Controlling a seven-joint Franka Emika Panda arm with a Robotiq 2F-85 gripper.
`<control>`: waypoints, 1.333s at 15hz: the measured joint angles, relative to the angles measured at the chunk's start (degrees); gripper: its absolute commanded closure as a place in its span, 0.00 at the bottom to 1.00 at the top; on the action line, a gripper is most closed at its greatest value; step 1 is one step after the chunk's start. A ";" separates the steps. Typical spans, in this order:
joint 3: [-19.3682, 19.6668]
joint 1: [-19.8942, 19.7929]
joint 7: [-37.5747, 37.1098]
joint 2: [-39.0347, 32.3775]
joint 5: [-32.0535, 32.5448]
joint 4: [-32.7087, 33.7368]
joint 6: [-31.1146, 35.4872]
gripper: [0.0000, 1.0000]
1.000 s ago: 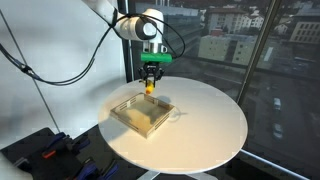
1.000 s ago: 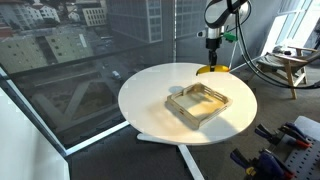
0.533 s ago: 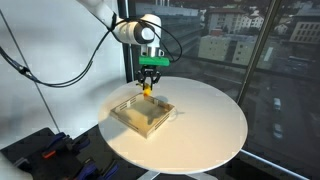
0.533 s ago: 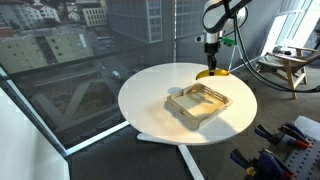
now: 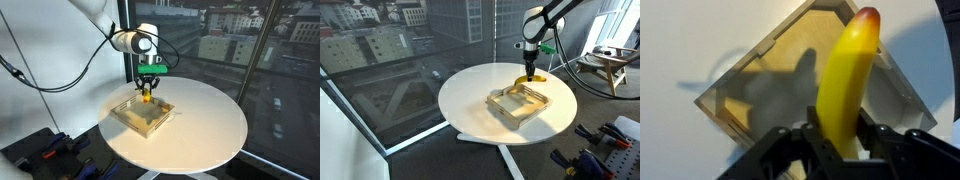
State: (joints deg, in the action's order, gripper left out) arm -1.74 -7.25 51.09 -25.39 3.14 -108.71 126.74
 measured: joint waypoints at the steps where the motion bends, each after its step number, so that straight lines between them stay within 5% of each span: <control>1: 0.00 0.00 0.12 -0.31 0.00 -0.43 1.04 0.84; 20: 0.00 -0.27 2.06 -5.10 0.00 -2.25 8.33 0.84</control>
State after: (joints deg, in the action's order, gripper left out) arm -1.74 -7.52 53.14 -30.49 3.14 -110.96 135.07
